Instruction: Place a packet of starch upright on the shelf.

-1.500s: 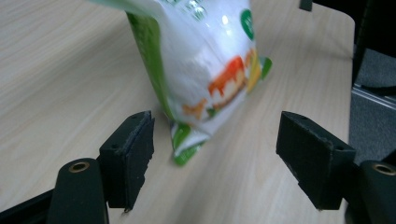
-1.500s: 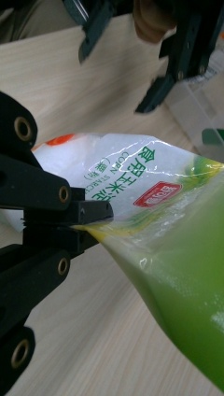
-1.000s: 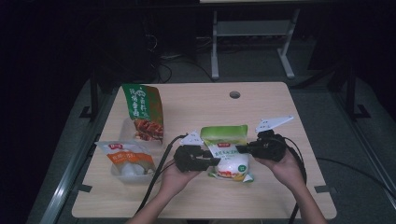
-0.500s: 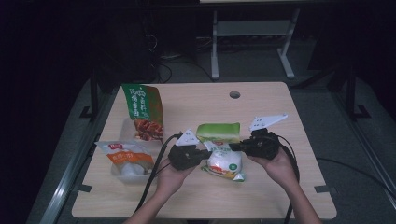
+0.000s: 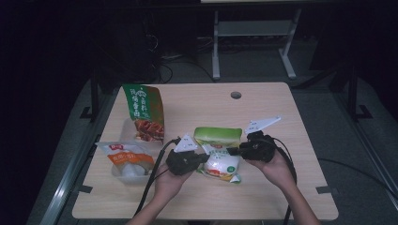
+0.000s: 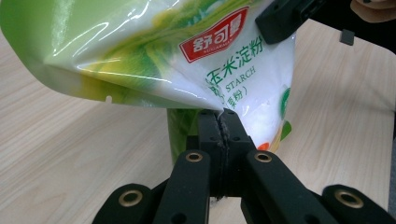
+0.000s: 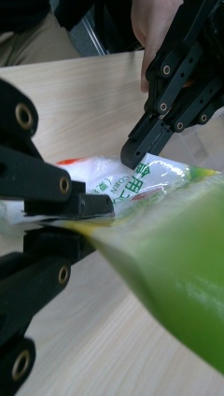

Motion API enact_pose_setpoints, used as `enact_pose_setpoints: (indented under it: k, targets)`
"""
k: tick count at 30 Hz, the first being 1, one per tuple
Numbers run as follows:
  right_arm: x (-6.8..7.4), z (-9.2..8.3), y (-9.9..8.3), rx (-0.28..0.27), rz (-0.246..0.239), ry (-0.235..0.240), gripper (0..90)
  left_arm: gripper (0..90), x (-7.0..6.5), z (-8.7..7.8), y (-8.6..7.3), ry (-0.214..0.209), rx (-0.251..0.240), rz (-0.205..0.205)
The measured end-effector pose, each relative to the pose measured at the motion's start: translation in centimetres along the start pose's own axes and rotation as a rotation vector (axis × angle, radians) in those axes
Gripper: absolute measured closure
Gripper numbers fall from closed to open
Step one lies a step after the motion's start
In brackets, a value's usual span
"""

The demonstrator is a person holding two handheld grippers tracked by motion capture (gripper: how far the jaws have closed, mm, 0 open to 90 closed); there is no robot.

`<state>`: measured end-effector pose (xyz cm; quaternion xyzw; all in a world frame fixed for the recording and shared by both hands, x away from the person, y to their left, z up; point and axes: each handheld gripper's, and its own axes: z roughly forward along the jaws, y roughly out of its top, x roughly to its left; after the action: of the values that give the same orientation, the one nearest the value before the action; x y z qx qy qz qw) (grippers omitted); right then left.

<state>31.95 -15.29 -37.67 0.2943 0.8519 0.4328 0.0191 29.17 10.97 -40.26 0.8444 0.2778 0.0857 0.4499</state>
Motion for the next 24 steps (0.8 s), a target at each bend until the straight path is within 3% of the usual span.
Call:
enact_pose_setpoints:
  k: [6,12,16,24]
  targets:
    - [0.2,1.3,0.3,0.056,-0.025,-0.007,74.0,89.4,-0.1,-0.1,0.0,0.002,0.007,0.024]
    - [0.2,1.7,0.6,0.079,-0.029,-0.001,82.1,85.7,0.0,-0.3,0.0,-0.001,0.011,0.018]
    - [0.1,1.6,0.7,0.083,-0.026,0.005,85.7,76.9,-0.4,-0.6,-0.1,0.01,0.026,0.041]
    - [-0.1,1.2,0.7,0.062,0.008,0.028,89.5,61.8,-1.1,-1.4,-1.1,0.024,0.018,0.044]
